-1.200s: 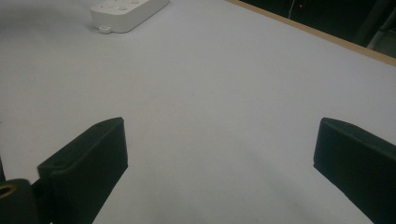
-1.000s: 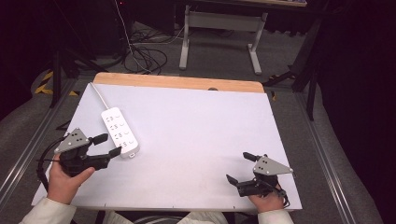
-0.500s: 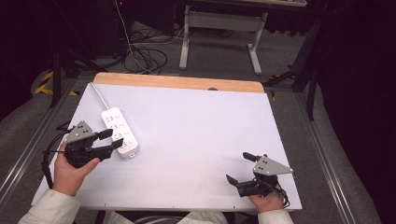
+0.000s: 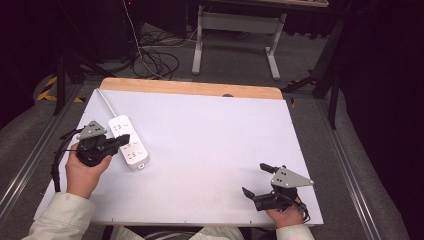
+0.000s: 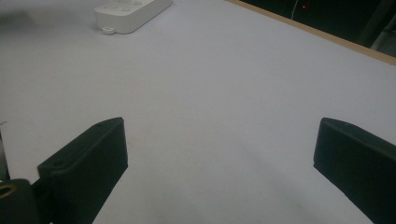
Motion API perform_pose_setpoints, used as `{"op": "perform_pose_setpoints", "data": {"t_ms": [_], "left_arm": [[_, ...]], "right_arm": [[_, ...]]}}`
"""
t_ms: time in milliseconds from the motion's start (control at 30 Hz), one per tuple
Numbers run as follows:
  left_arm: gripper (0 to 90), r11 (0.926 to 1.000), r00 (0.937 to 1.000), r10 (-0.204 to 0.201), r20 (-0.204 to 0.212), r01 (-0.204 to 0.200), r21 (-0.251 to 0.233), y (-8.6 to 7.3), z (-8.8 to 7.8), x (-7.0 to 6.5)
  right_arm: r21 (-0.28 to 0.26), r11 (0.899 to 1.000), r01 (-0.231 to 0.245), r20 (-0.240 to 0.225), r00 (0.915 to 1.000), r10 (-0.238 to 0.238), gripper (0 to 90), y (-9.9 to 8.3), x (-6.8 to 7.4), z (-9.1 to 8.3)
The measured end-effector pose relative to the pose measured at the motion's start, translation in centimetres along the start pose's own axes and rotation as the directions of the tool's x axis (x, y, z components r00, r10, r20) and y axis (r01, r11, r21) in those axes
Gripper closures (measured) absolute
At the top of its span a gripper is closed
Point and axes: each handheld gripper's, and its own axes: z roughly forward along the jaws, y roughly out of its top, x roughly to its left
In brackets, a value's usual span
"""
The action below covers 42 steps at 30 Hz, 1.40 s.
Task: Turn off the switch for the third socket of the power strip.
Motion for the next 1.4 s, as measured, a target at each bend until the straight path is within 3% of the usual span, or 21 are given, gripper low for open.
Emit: {"op": "perform_pose_setpoints", "data": {"t_ms": [300, 733, 1400], "left_arm": [[90.0, 0.9994, 0.9996, -0.027, -0.009, 0.027, 0.023, -0.2, 2.3, 0.8], [90.0, 0.9974, 0.9978, -0.014, -0.065, 0.019, 0.070, -0.7, 4.5, 1.6], [90.0, 0.9893, 0.9942, -0.010, -0.107, 0.025, 0.144, -1.2, 6.2, 2.2]], "right_arm": [[0.000, 1.000, 0.001, -0.001, 1.0000, -0.001, 3.4, 0.0, 0.0, 0.0], [0.000, 1.000, 0.000, -0.005, 1.0000, 0.000, 3.5, 0.0, 0.0, 0.0], [0.000, 1.000, -0.003, -0.011, 0.9999, 0.003, 3.4, -0.1, -0.1, 0.0]]}}
